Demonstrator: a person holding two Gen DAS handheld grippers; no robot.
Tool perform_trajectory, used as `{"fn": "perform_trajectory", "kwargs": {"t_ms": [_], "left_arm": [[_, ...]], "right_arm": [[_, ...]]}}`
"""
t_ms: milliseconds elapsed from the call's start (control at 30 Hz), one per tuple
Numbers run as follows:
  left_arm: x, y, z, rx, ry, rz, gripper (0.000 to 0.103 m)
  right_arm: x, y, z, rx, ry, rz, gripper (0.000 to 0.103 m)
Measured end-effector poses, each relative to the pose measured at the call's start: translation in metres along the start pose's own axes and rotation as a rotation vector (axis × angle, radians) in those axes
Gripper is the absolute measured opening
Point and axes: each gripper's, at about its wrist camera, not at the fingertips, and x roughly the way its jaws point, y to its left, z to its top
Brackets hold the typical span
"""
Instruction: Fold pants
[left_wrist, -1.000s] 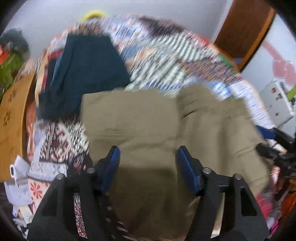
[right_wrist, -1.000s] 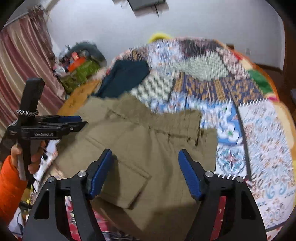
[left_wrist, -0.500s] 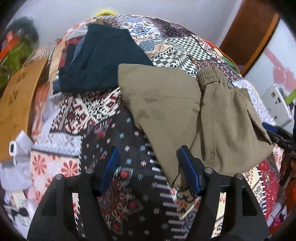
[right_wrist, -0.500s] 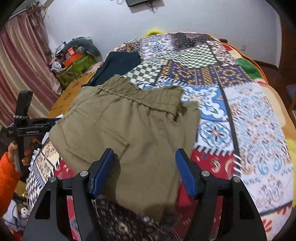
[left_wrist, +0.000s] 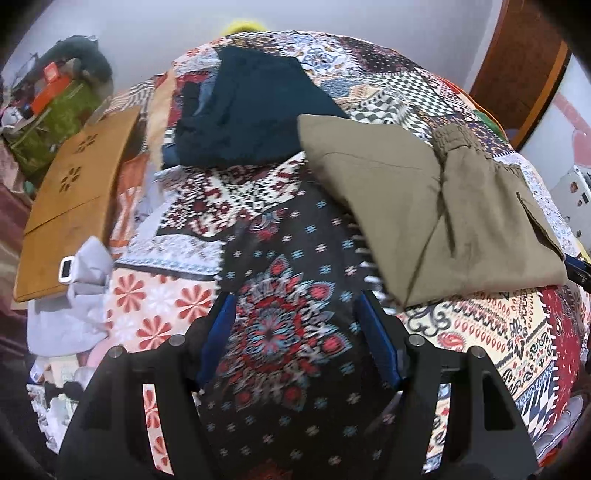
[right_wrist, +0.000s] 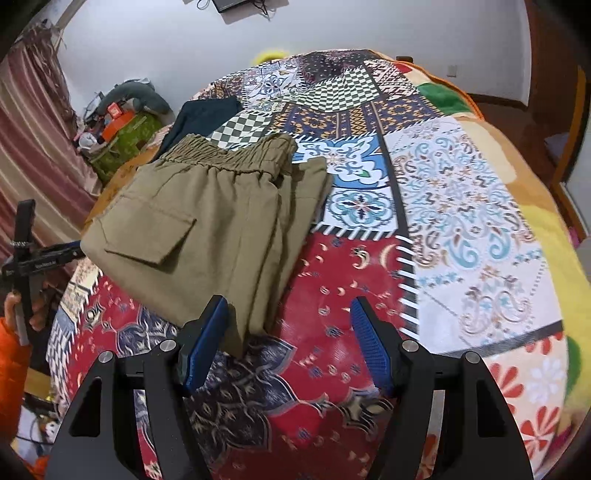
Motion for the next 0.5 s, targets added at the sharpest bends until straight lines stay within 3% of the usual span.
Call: {"fn": "perform_trajectory", "kwargs": {"t_ms": [200,367,500], "left_arm": [[-0.016,0.007,0.014,-0.038,-0.035,0.006,0.068],[-0.021,0.000,0.039,-0.063,-0.070,-0.078,0.072],[-0.006,-0.011,0.057,-0.073,-0.051,-0.128,0.072]], "right_arm": [[-0.016,-0.005,0.006,0.013,-0.028,-0.040,0.066],[-0.021,-0.002,0.025,0.044,-0.087,-0.016,0.076],[-0.011,0.005,0.038,0.045,-0.102,0.005,0.080]]}}
